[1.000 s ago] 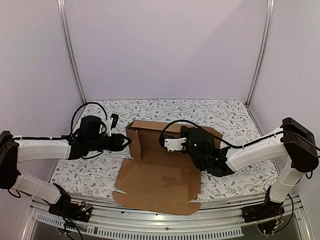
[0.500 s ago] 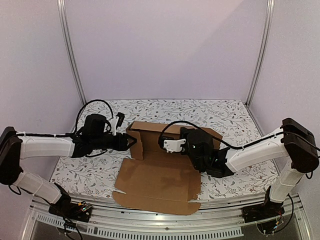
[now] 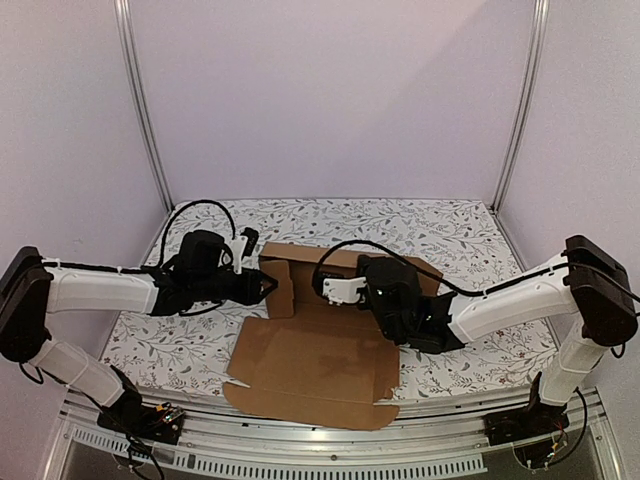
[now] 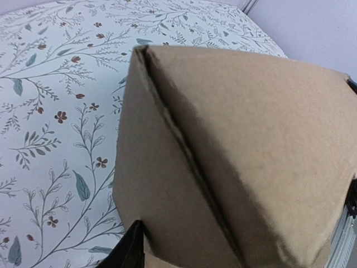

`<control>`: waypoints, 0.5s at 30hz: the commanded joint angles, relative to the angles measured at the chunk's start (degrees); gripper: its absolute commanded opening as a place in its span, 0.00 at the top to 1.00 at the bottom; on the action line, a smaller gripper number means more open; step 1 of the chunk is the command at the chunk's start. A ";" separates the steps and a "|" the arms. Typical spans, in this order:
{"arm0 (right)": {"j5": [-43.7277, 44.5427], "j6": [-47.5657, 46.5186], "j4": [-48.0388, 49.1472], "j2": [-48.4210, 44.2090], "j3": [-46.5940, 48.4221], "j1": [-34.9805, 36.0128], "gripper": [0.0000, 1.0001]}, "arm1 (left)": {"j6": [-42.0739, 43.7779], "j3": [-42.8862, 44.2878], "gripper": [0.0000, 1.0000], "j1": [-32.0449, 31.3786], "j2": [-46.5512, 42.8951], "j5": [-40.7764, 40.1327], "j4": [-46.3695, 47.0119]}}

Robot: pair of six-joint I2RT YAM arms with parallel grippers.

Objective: Fold the paper box

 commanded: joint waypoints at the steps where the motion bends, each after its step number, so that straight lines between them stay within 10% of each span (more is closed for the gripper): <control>1: -0.95 3.27 -3.99 1.72 1.68 1.27 1.00 | 0.55 1.57 0.64 -2.02 0.66 -4.21 1.20; 15: 1.46 5.82 -5.36 3.60 1.51 3.06 1.00 | -0.71 2.58 0.80 -5.06 1.98 -11.75 2.60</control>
